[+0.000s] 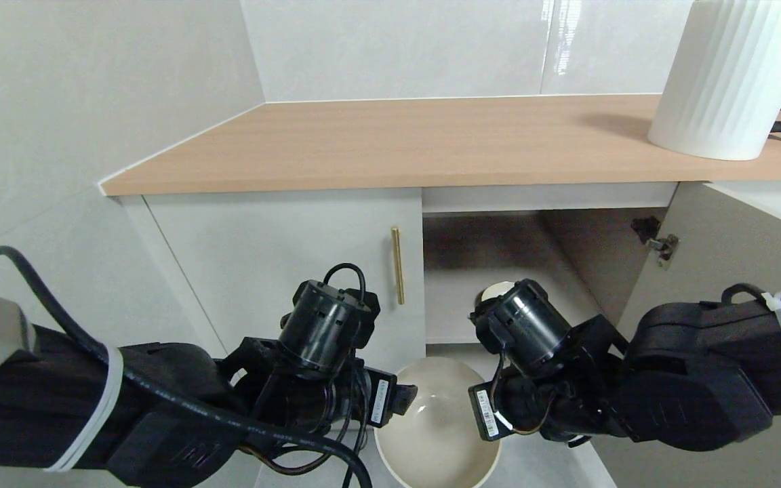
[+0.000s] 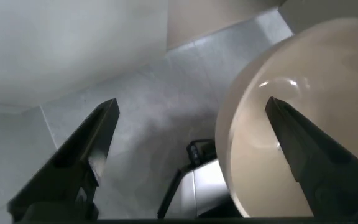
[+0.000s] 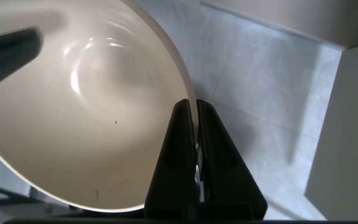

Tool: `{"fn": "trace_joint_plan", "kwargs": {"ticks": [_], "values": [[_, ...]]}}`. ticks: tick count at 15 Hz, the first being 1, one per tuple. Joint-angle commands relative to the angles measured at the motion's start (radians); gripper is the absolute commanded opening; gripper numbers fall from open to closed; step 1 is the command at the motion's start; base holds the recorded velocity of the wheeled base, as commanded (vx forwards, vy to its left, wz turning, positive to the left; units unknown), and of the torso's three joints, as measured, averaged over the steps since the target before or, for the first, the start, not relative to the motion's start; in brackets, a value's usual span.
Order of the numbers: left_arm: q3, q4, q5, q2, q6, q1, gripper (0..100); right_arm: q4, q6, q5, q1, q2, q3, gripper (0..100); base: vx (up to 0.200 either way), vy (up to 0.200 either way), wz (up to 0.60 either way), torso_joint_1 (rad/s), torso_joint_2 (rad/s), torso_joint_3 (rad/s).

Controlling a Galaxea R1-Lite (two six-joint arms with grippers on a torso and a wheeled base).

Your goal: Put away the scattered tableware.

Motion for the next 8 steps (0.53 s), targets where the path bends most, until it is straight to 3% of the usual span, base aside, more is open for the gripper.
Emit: {"fn": "trace_joint_plan", "kwargs": {"ticks": [1, 5, 8], "values": [[0.001, -0.007, 0.003, -0.001, -0.001, 0.0, 100, -0.031, 0.007, -0.001, -0.07, 0.039, -0.012, 0, 0.0, 0.0, 0.0, 0.0, 0.0, 0.0], [0.003, -0.009, 0.004, -0.012, -0.001, 0.003, 100, -0.16, 0.128, -0.004, -0.262, 0.105, -0.008, 0, 0.0, 0.0, 0.0, 0.0, 0.0, 0.0], [0.003, -0.009, 0.004, -0.017, -0.003, 0.003, 100, -0.419, 0.17, -0.042, -0.411, 0.188, 0.007, 0, 0.0, 0.0, 0.0, 0.0, 0.0, 0.0]]}}
